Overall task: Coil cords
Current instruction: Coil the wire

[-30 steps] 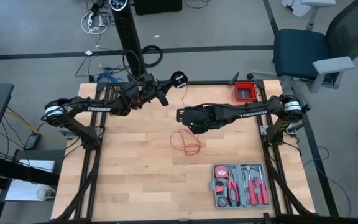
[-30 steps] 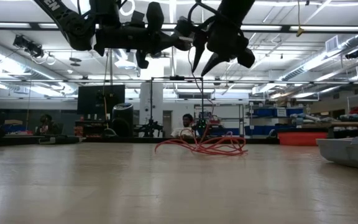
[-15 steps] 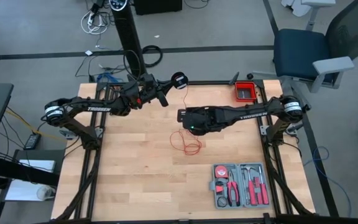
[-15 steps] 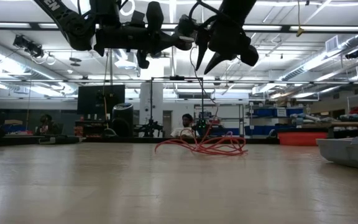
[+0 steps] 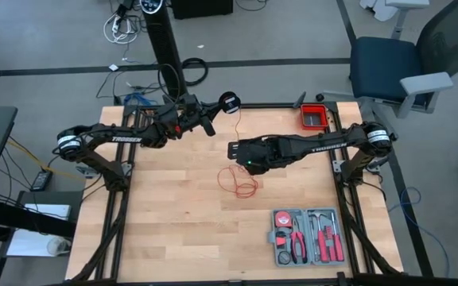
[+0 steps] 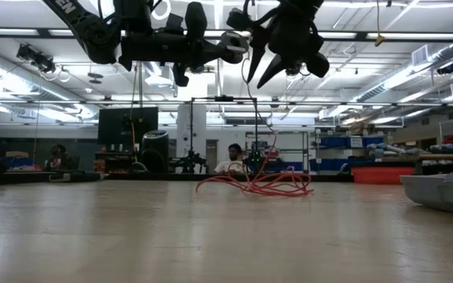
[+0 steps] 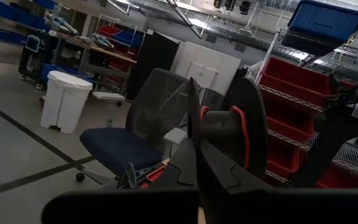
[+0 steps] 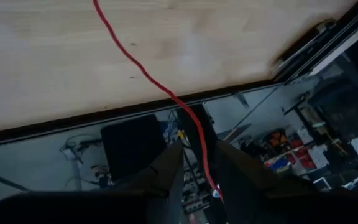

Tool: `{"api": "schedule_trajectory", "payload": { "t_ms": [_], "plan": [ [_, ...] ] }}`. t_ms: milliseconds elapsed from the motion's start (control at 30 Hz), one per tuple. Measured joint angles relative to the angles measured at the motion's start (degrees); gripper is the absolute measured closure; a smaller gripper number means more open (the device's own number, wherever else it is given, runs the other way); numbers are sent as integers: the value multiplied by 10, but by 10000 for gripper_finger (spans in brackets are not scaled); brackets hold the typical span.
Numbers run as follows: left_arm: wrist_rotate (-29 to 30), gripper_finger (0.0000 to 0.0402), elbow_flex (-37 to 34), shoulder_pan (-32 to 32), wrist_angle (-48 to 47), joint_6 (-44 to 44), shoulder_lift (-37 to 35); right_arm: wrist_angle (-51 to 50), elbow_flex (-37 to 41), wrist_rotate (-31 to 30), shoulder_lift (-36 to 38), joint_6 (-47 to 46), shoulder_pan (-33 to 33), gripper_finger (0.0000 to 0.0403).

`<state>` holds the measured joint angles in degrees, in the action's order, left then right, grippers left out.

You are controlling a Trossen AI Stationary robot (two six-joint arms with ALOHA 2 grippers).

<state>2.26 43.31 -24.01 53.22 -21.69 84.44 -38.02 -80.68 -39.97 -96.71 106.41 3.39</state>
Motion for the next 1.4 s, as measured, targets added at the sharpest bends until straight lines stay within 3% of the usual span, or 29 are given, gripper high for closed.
{"api": "schedule_trajectory", "payload": {
  "t_ms": [500,600,733,833,1033,1267,1400],
  "plan": [
    [-7,401,0,0,9,-12,0,28,0,56,-2,63,-45,316],
    [-7,401,0,0,12,-15,0,37,0,62,-7,64,-51,332],
    [-15,401,0,0,12,-14,0,77,0,57,-12,68,-51,388],
    [-16,401,0,0,12,-1,0,104,0,50,-12,61,-50,396],
    [-15,401,-1,4,26,59,0,116,0,44,-5,-110,-51,400],
    [-15,401,-4,12,37,111,0,151,0,58,2,-443,-73,401],
    [-18,401,-5,13,40,113,0,162,0,100,9,-567,-83,402]
  ]
}}
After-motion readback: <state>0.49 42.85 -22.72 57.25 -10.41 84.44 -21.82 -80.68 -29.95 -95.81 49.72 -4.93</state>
